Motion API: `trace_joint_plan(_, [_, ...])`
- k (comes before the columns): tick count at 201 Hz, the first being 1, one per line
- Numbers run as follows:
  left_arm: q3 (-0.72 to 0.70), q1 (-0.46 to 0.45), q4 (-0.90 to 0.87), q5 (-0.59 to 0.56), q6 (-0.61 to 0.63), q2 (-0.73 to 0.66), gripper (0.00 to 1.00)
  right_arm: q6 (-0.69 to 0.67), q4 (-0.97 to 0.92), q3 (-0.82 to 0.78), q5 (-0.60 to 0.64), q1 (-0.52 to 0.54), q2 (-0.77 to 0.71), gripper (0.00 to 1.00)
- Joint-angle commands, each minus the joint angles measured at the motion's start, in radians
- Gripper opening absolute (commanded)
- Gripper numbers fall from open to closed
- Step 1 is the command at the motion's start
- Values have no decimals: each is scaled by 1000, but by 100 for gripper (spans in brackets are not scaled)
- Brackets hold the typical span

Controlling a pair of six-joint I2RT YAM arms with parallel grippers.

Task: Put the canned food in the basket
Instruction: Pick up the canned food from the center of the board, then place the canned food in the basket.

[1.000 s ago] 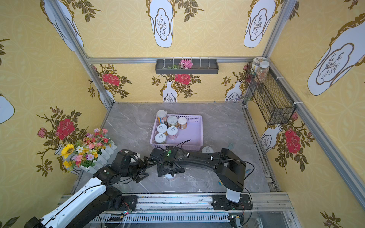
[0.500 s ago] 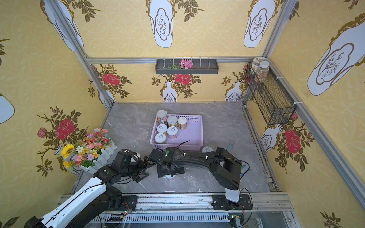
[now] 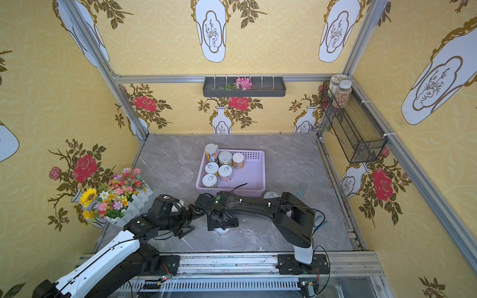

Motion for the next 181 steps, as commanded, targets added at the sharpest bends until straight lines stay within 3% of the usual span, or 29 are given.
trace_joint_plan(1, [3, 1, 20, 11, 14, 6, 97, -11, -18, 11, 9, -1, -23, 79])
trace_joint_plan(42, [17, 4, 58, 13, 26, 30, 97, -31, -83, 54, 31, -16, -79, 73])
trace_joint_plan(69, [76, 4, 100, 37, 100, 106, 97, -52, -146, 69, 49, -76, -161, 72])
trace_joint_plan(119, [284, 21, 119, 61, 265, 300, 98, -165, -141, 47, -2, -365, -285, 71])
trace_joint_plan(181, [456, 105, 137, 127, 410, 455, 99, -377, -121, 201, -28, -579, -187, 71])
